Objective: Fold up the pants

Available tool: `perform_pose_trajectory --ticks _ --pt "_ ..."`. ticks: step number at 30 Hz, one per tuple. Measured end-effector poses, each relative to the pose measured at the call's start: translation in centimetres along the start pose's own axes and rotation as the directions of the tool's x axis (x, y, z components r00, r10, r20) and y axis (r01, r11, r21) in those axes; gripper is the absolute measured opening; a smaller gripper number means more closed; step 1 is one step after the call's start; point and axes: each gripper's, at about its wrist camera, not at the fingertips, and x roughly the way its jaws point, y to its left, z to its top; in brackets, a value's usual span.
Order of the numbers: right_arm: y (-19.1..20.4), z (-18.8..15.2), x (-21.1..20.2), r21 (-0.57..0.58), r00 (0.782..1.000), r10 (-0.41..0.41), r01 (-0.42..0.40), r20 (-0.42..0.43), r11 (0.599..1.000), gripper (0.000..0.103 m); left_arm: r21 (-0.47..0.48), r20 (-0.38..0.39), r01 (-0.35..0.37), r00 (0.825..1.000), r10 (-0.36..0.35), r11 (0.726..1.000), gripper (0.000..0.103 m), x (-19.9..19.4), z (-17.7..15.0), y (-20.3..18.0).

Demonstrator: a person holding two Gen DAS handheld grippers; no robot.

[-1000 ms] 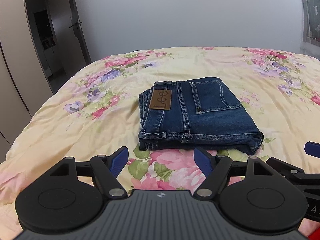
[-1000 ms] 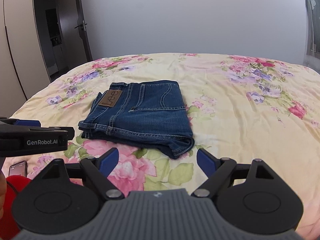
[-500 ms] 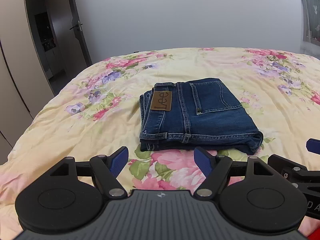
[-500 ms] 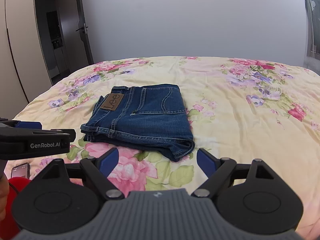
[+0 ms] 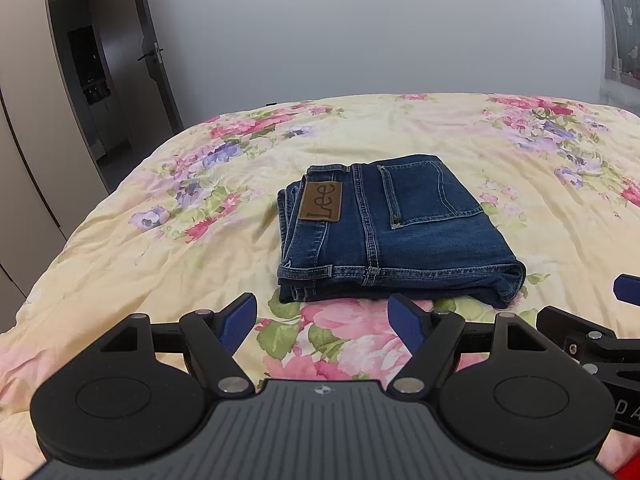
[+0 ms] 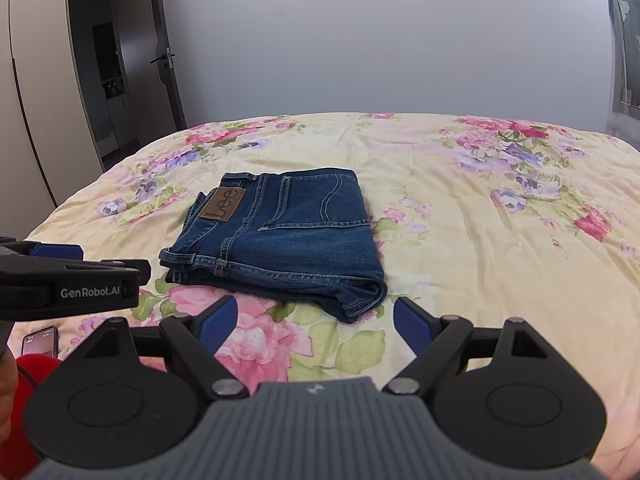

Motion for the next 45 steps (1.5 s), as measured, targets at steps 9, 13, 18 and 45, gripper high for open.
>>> perform_pose_trajectory --ticks 9,13,18,45 --pt "-0.06 0.04 0.06 -0.003 1.000 0.005 -0.005 0.001 1.000 0.081 0.005 0.000 -0.002 1.000 0.002 1.000 0.087 0.08 0.02 -0.02" --pt "-0.05 0.03 0.05 -0.004 1.000 0.005 -0.005 0.000 1.000 0.081 0.007 0.001 -0.004 1.000 0.004 1.000 0.087 0.12 0.03 0.04" --pt "0.04 0.06 0.03 -0.005 1.000 0.008 -0.008 0.000 1.000 0.081 0.008 0.002 -0.004 1.000 0.004 1.000 0.087 0.09 0.07 -0.05" --pt "-0.06 -0.01 0.04 -0.003 1.000 0.008 -0.008 -0.003 1.000 0.081 0.005 0.008 0.000 1.000 0.000 1.000 0.087 0.05 0.30 0.03"
